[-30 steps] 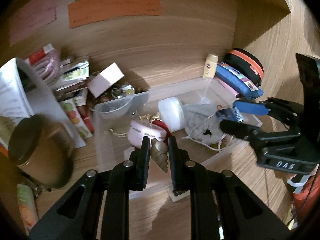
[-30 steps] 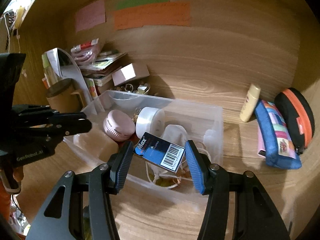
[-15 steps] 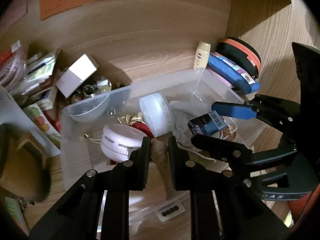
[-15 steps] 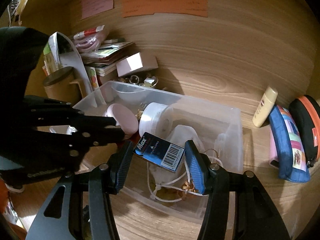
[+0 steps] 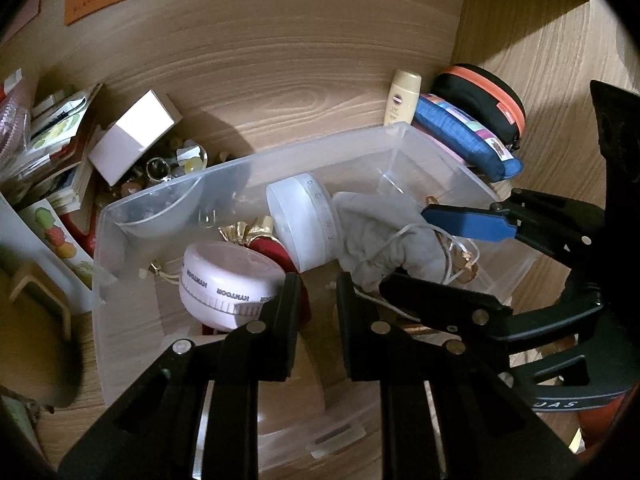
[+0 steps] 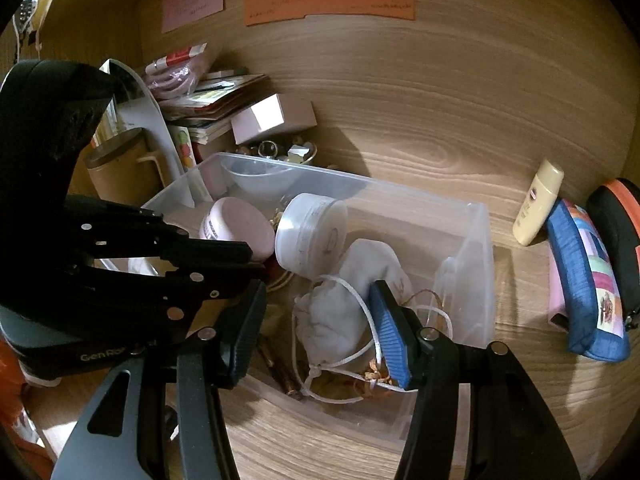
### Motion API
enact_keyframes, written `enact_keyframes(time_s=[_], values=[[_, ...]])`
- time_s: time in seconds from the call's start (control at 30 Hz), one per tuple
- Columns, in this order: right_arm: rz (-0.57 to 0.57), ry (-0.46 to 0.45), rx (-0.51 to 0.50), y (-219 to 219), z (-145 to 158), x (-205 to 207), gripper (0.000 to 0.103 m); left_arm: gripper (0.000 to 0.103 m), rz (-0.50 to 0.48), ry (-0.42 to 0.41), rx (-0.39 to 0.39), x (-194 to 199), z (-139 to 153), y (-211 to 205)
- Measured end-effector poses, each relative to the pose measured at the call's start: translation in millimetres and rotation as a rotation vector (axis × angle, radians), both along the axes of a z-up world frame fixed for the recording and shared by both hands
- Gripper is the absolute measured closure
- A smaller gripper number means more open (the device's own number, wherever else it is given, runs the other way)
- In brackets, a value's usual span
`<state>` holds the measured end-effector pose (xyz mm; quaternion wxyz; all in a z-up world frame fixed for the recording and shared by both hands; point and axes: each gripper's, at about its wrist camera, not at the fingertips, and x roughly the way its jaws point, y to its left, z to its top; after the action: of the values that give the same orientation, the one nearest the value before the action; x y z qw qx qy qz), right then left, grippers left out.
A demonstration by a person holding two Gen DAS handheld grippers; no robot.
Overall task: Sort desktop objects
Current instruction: 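Open both grippers to drop the seashell and card pack into the box, then grasp the green spray bottle with the right gripper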
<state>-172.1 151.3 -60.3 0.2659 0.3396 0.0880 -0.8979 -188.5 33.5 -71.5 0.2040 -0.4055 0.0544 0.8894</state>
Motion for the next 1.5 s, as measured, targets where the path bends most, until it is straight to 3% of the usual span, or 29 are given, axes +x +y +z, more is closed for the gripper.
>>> enact_keyframes(time_s=[0.2,0.33,0.47,0.87,1.3,1.5], values=[[-0.009,0.009,0.018,0,1,1,0.046,0.079,0.025,0.013,-0.012,1,2,-2],[-0.009,0.024,0.003,2,6,4,0.041,0.058,0.057,0.051,-0.030,5,9,-7],[-0.023,0.051,0.000,3,12,8,0.029,0.038,0.105,0.099,-0.050,12,17,-16],[-0.066,0.039,-0.023,9,21,23,0.014,0.010,0.180,0.175,-0.088,43,32,-34],[-0.119,0.035,0.000,10,25,66,0.013,0.005,0.300,0.235,-0.088,96,37,-69],[-0.102,-0.001,-0.009,-2,15,93,0.013,0.004,0.339,0.222,-0.060,123,29,-88]])
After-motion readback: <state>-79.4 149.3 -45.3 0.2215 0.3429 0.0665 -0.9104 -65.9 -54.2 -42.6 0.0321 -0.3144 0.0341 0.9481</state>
